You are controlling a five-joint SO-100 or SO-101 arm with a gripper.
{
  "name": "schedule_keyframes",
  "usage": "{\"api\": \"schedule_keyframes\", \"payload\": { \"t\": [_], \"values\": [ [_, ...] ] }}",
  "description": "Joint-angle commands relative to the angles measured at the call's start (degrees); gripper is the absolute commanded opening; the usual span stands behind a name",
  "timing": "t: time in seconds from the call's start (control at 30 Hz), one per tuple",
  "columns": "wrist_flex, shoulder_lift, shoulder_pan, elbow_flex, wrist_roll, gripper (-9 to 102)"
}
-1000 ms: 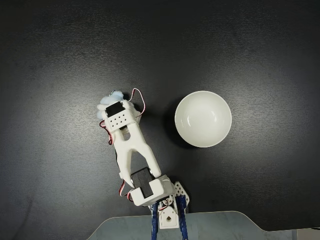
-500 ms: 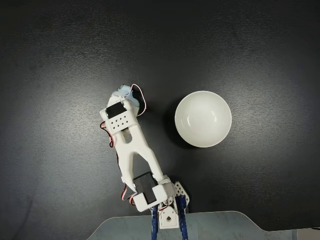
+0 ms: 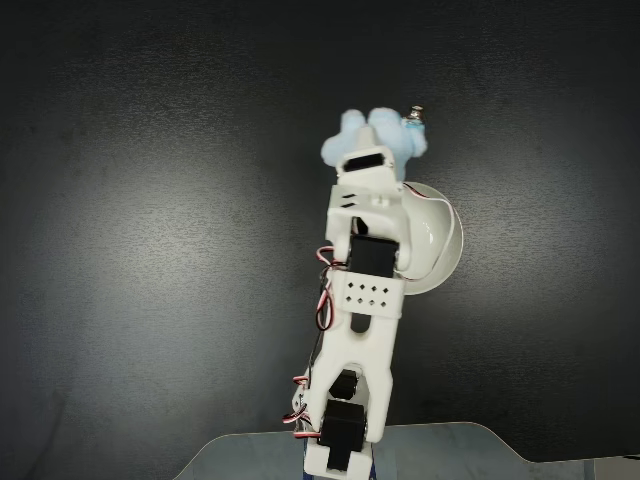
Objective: Grasp a skyblue doll and put it in the white bowl.
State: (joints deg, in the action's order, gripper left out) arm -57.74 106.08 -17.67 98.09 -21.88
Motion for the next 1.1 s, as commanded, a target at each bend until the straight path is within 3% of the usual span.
{"api": "schedule_keyframes", "payload": {
  "t": [0.0, 0.43, 0.77, 1.07],
  "values": [
    [0.3, 5.5, -7.7, 5.0, 1.7, -1],
    [0.4, 6.4, -20.6, 17.2, 6.9, -1],
    [0.3, 5.6, -19.6, 17.8, 6.7, 0],
    [0.3, 6.3, -13.2, 23.4, 6.8, -1]
  ]
}}
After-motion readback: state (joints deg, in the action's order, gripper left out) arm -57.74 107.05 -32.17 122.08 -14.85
